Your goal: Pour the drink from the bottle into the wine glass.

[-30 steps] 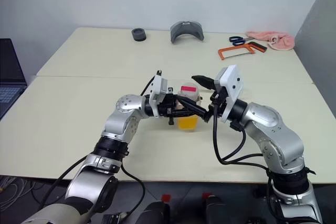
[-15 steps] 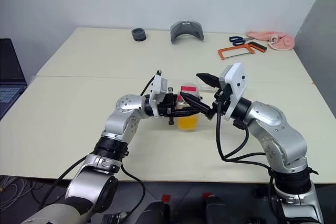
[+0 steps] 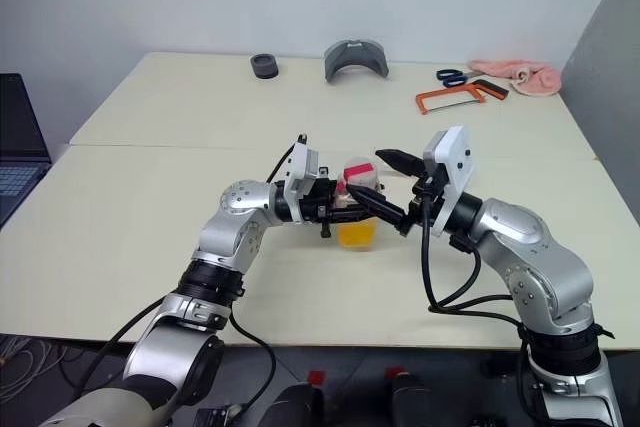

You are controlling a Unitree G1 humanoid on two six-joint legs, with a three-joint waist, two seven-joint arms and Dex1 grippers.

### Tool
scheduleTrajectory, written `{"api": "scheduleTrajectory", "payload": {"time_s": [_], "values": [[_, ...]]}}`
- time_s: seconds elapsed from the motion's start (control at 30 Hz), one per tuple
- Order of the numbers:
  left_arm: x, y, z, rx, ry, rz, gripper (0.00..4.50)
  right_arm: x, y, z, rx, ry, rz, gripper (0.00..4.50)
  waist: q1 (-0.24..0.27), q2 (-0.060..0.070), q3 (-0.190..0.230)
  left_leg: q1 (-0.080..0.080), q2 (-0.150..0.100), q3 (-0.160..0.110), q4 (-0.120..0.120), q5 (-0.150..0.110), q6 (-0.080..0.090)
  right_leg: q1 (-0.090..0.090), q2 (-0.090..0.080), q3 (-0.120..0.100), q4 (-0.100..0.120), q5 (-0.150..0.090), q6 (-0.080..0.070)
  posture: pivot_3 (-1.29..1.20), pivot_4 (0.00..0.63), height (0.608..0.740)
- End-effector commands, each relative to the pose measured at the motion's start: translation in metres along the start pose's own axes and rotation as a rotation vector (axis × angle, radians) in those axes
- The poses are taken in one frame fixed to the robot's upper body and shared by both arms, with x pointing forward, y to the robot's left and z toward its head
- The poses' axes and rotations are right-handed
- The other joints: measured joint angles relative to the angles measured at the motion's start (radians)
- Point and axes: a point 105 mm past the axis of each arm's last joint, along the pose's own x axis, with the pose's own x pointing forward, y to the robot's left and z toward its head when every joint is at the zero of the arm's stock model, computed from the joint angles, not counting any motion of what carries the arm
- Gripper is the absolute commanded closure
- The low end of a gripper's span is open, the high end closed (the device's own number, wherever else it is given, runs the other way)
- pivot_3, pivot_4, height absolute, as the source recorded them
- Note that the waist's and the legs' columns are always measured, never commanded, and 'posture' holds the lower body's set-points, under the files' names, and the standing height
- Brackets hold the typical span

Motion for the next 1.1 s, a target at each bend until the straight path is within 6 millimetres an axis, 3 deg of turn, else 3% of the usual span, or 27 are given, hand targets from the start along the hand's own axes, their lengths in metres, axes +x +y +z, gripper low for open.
{"api": "scheduleTrajectory", "payload": {"time_s": [0.03, 0.23, 0.4, 0.47, 0.87, 1.1], "values": [[0.001, 0.002, 0.011, 0.04, -0.032, -0.005, 2.91, 0.004, 0.006, 0.013, -0.027, -0.043, 0.033, 0.56, 0.0, 0.0, 0.0, 0.0, 0.0, 0.0, 0.0, 0.0, 0.0, 0.0, 0.0, 0.0, 0.0, 0.0, 0.0, 0.0, 0.15, 0.74], [0.0, 0.002, 0.011, 0.041, -0.03, -0.003, 2.91, 0.009, 0.005, 0.015, -0.029, -0.054, 0.031, 0.56, 0.0, 0.0, 0.0, 0.0, 0.0, 0.0, 0.0, 0.0, 0.0, 0.0, 0.0, 0.0, 0.0, 0.0, 0.0, 0.0, 0.15, 0.74], [0.001, 0.001, 0.011, 0.041, -0.031, -0.003, 2.91, 0.011, 0.006, 0.016, -0.039, -0.057, 0.033, 2.22, 0.0, 0.0, 0.0, 0.0, 0.0, 0.0, 0.0, 0.0, 0.0, 0.0, 0.0, 0.0, 0.0, 0.0, 0.0, 0.0, 0.15, 0.74], [0.001, 0.001, 0.011, 0.041, -0.032, -0.004, 2.91, 0.011, 0.007, 0.016, -0.046, -0.057, 0.036, 2.7, 0.0, 0.0, 0.0, 0.0, 0.0, 0.0, 0.0, 0.0, 0.0, 0.0, 0.0, 0.0, 0.0, 0.0, 0.0, 0.0, 0.15, 0.74], [-0.001, -0.001, 0.009, 0.036, -0.033, 0.006, 2.92, 0.012, 0.014, 0.025, -0.279, -0.092, 0.031, 2.75, 0.0, 0.0, 0.0, 0.0, 0.0, 0.0, 0.0, 0.0, 0.0, 0.0, 0.0, 0.0, 0.0, 0.0, 0.0, 0.0, 0.15, 0.74], [-0.001, 0.0, 0.009, 0.034, -0.039, 0.018, 2.92, 0.003, 0.009, 0.037, -0.09, -0.178, 0.004, 2.77, 0.0, 0.0, 0.0, 0.0, 0.0, 0.0, 0.0, 0.0, 0.0, 0.0, 0.0, 0.0, 0.0, 0.0, 0.0, 0.0, 0.15, 0.74]]}}
